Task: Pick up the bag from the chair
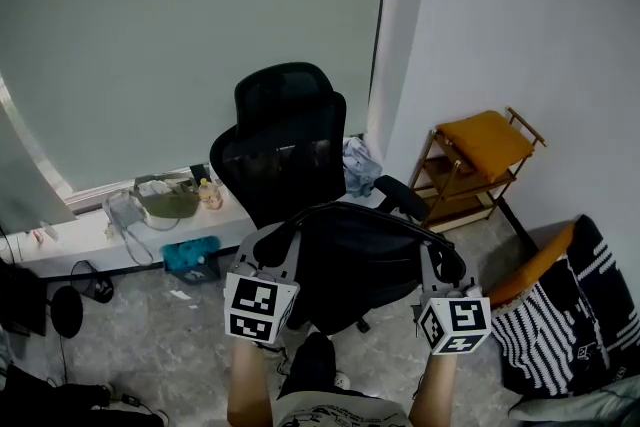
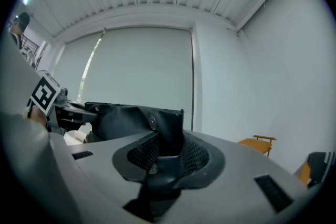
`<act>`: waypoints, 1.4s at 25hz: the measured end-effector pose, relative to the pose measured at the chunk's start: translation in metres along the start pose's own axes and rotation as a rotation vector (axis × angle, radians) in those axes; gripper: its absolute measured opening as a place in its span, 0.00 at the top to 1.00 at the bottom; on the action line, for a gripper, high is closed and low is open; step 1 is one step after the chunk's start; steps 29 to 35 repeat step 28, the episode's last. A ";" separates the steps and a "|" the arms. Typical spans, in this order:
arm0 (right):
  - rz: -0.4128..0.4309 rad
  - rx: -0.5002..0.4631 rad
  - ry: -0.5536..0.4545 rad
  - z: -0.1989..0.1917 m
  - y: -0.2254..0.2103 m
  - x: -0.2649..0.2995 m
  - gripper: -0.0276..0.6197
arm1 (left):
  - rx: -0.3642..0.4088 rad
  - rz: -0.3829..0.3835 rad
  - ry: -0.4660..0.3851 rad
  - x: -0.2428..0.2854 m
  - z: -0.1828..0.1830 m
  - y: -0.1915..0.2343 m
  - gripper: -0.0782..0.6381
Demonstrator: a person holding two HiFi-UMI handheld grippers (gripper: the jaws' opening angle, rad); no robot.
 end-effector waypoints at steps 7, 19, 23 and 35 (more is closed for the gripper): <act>-0.006 0.001 0.003 -0.002 0.000 -0.002 0.77 | -0.005 -0.008 -0.002 0.000 -0.002 -0.002 0.81; -0.005 0.001 0.009 0.000 -0.005 0.001 0.77 | -0.006 -0.016 0.003 0.005 0.001 -0.003 0.81; -0.006 -0.003 0.008 0.000 -0.006 0.001 0.77 | -0.006 -0.015 0.000 0.005 0.001 -0.004 0.81; -0.006 -0.001 0.003 0.001 -0.008 0.003 0.77 | -0.002 -0.018 -0.002 0.008 0.004 -0.003 0.81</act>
Point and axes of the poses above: the fingertips, and each gripper's own axes: x forward along the fingers, y to its left, z out of its top, the point moved 3 cm from there along -x, backward along the fingers, and after that the axes turned 14 degrees about y, right-handed, at the moved point
